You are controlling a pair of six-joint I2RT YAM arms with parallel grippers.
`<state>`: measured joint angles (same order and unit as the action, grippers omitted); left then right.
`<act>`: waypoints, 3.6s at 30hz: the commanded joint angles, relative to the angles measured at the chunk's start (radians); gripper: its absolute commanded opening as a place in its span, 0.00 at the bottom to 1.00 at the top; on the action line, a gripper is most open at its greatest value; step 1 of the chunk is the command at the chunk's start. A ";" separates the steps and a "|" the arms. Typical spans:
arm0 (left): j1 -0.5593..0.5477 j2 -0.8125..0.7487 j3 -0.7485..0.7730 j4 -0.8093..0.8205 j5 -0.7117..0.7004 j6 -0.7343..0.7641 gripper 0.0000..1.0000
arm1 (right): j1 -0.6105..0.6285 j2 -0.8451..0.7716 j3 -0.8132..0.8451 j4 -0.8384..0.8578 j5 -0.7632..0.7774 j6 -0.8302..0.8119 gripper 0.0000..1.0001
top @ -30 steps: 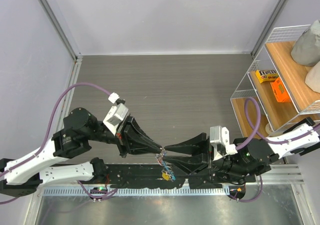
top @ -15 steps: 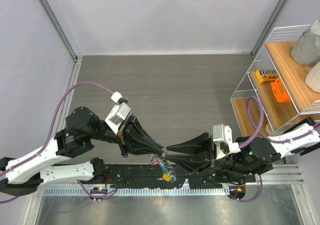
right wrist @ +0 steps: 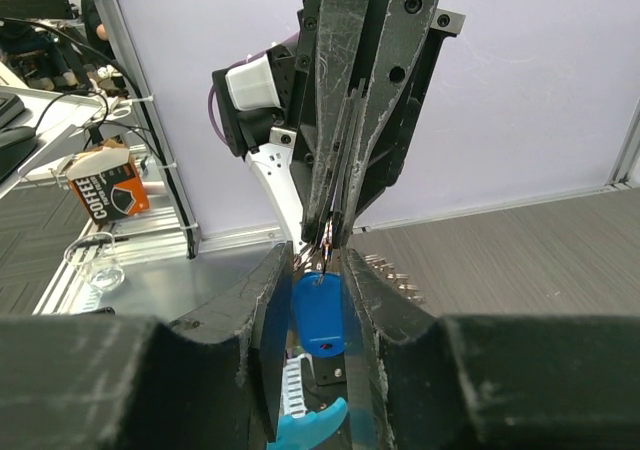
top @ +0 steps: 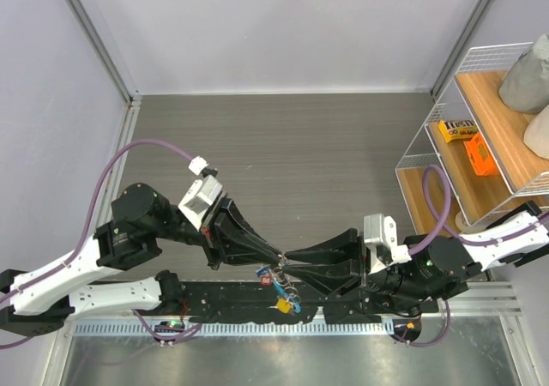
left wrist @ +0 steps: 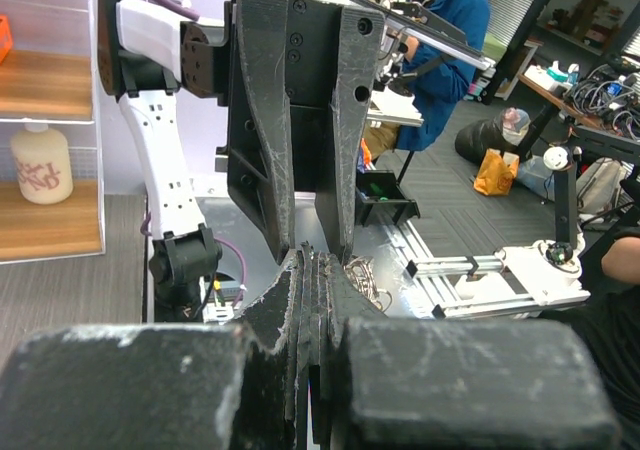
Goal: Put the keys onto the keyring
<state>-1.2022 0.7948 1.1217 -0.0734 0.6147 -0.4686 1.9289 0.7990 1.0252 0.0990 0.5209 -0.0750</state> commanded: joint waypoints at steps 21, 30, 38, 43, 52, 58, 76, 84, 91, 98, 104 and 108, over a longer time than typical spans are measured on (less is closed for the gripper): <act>0.001 -0.031 0.029 0.077 0.005 -0.024 0.00 | 0.002 0.023 0.045 -0.013 0.014 -0.035 0.06; 0.003 -0.074 0.027 -0.069 -0.044 -0.035 0.35 | 0.002 0.065 0.203 -0.269 0.036 0.014 0.05; 0.003 -0.100 0.010 -0.183 -0.101 -0.034 0.45 | 0.001 0.118 0.340 -0.484 0.018 0.072 0.06; 0.003 -0.072 0.036 -0.245 -0.084 -0.033 0.46 | 0.001 0.155 0.444 -0.596 0.011 0.148 0.06; 0.001 -0.031 0.082 -0.309 -0.047 -0.005 0.45 | -0.007 0.204 0.542 -0.743 -0.009 0.285 0.05; 0.003 -0.017 0.104 -0.321 -0.027 0.008 0.42 | -0.019 0.212 0.539 -0.766 -0.019 0.345 0.05; 0.000 -0.006 0.086 -0.356 0.040 0.024 0.26 | -0.085 0.246 0.533 -0.748 -0.062 0.429 0.06; 0.000 -0.019 0.076 -0.364 0.043 0.033 0.29 | -0.130 0.276 0.541 -0.733 -0.131 0.452 0.05; 0.000 -0.039 0.064 -0.384 0.013 0.050 0.38 | -0.131 0.298 0.552 -0.716 -0.186 0.439 0.06; 0.000 -0.046 0.064 -0.393 0.005 0.058 0.40 | -0.130 0.319 0.570 -0.720 -0.168 0.434 0.06; 0.001 -0.045 0.059 -0.393 0.020 0.061 0.39 | -0.131 0.304 0.562 -0.708 -0.119 0.428 0.06; 0.000 -0.035 0.062 -0.394 0.031 0.064 0.39 | -0.131 0.310 0.570 -0.703 -0.122 0.422 0.06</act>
<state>-1.2022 0.7532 1.1866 -0.4770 0.6224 -0.4149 1.8023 1.1294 1.5387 -0.7021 0.3756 0.3515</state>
